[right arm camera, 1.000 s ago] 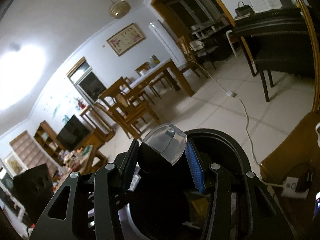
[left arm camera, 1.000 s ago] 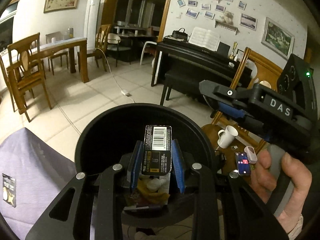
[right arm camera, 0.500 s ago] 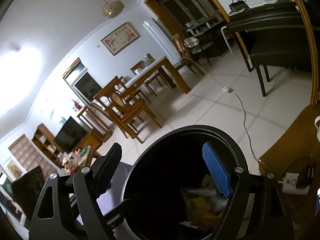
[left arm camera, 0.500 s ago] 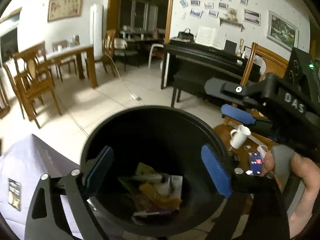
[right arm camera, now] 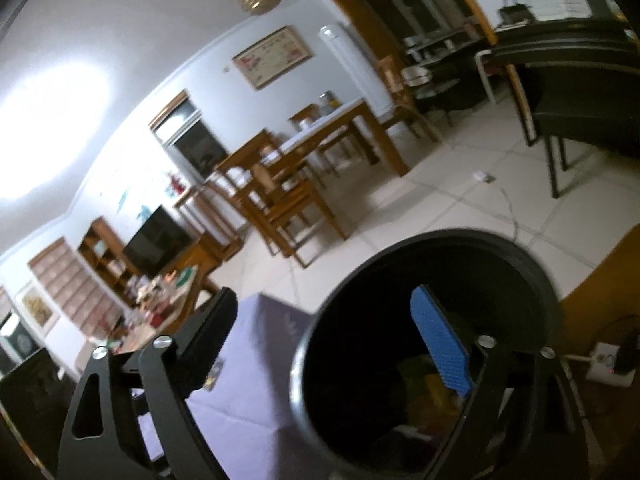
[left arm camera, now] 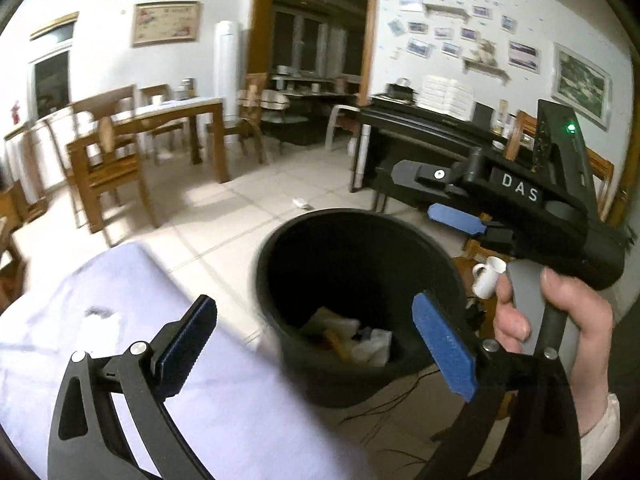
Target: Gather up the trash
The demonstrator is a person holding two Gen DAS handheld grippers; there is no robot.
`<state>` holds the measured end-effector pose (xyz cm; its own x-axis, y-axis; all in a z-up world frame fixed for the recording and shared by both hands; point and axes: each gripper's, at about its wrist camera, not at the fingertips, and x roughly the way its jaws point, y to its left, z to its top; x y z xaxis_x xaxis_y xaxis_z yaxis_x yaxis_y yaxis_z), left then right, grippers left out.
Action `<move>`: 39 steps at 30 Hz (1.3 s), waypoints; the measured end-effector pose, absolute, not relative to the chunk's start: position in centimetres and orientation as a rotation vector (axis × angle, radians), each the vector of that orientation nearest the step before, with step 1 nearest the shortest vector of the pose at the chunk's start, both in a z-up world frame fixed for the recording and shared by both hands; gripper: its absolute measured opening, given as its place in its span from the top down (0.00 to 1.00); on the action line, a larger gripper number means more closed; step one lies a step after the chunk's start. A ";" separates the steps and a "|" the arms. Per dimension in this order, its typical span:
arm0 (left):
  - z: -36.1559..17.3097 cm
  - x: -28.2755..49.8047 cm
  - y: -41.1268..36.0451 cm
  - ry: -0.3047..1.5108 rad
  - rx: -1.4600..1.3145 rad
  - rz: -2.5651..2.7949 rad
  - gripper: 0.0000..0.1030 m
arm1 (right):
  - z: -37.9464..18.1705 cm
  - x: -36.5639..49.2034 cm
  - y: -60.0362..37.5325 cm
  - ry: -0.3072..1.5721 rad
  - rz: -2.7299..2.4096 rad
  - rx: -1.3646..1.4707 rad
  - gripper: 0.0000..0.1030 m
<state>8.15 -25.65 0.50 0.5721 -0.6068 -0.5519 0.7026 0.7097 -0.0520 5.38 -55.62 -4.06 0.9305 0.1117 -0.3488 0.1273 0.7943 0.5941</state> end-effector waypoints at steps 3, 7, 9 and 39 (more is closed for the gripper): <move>0.5 7.8 -21.2 0.577 0.156 -0.659 0.05 | -3.1 6.7 -51.3 0.415 0.055 0.602 0.13; 0.5 7.2 -14.4 0.574 0.123 -0.504 0.05 | -2.3 7.9 -43.3 0.454 0.167 0.473 0.10; 0.6 6.7 -11.0 0.565 0.109 -0.432 0.05 | -2.0 7.9 -39.1 0.459 0.235 0.415 0.06; -2.3 5.7 7.6 0.520 -0.079 -0.036 0.05 | -4.6 9.9 -19.7 0.319 0.272 0.112 0.05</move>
<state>5.70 7.60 -2.26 0.8671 -0.0549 -0.4951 0.0147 0.9963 -0.0848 9.93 -19.65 -4.57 0.9135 0.2810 -0.2941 -0.2459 0.9574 0.1512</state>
